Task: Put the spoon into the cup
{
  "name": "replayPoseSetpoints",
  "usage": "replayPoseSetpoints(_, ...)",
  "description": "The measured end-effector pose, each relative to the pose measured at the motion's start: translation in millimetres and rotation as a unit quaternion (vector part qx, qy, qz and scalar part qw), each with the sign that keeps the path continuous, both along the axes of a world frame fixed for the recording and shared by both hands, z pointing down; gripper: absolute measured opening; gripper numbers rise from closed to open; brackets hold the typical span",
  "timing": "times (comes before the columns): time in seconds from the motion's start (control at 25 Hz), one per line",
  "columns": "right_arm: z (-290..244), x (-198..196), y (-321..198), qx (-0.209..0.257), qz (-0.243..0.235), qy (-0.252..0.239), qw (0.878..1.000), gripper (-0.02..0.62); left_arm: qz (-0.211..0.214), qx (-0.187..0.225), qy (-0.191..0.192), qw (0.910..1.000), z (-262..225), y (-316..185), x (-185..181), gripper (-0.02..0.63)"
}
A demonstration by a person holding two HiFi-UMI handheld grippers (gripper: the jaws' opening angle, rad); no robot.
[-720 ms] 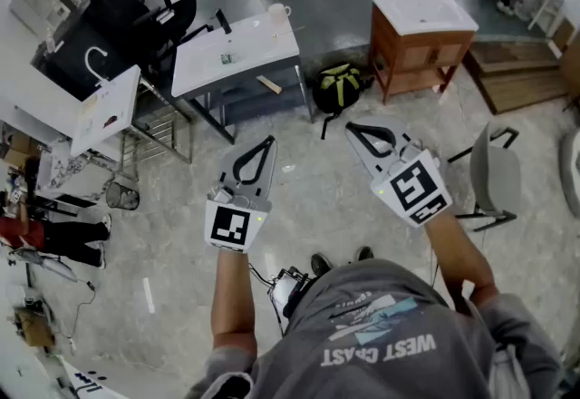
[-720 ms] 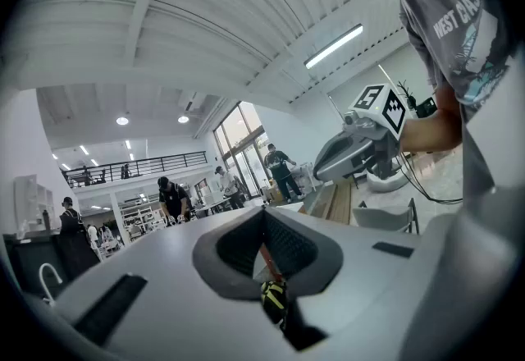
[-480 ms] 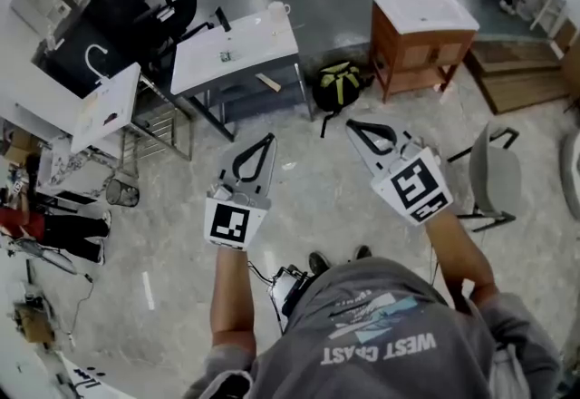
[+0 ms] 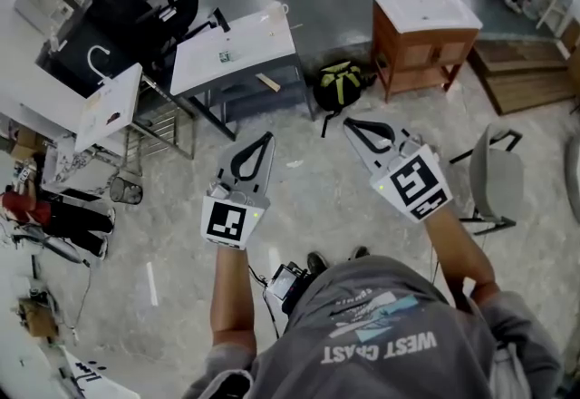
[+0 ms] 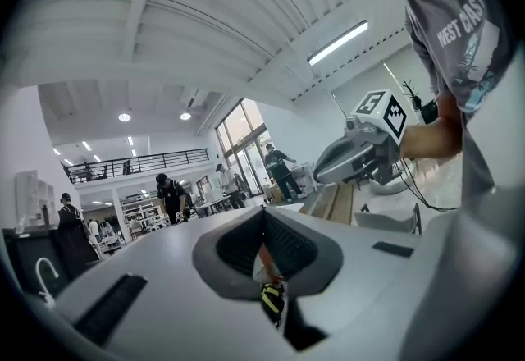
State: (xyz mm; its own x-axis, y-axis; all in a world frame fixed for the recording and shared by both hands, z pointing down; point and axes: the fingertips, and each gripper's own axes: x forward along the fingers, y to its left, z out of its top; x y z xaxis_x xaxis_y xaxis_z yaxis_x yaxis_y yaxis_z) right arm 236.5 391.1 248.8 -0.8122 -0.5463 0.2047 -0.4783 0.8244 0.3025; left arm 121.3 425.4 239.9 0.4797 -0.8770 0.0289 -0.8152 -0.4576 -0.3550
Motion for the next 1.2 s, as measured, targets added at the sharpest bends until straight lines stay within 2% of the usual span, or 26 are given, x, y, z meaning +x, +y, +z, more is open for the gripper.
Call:
replayPoseSetpoints(0.24,3.1,17.7,-12.7,-0.002,0.002,-0.009,1.000,0.032,-0.008,0.000,-0.003,1.0000,2.6,-8.2,14.3,0.002)
replayPoseSetpoints(0.56,17.7,20.6,-36.7,-0.011,0.016,-0.009,1.000,0.032,-0.008,-0.011,0.002,0.9999,14.7,-27.9,8.3,0.002)
replayPoseSetpoints(0.84,18.8,-2.6,-64.8,-0.012,0.038,-0.010,0.999,0.032,0.011,-0.012,0.005,0.9999,18.6,-57.3,-16.3,0.002)
replayPoseSetpoints(1.2,18.5,-56.0,-113.0,-0.015,0.066,-0.007,0.998,0.032,0.037,-0.016,0.009,0.9992,18.8,-109.2,-75.8,0.002)
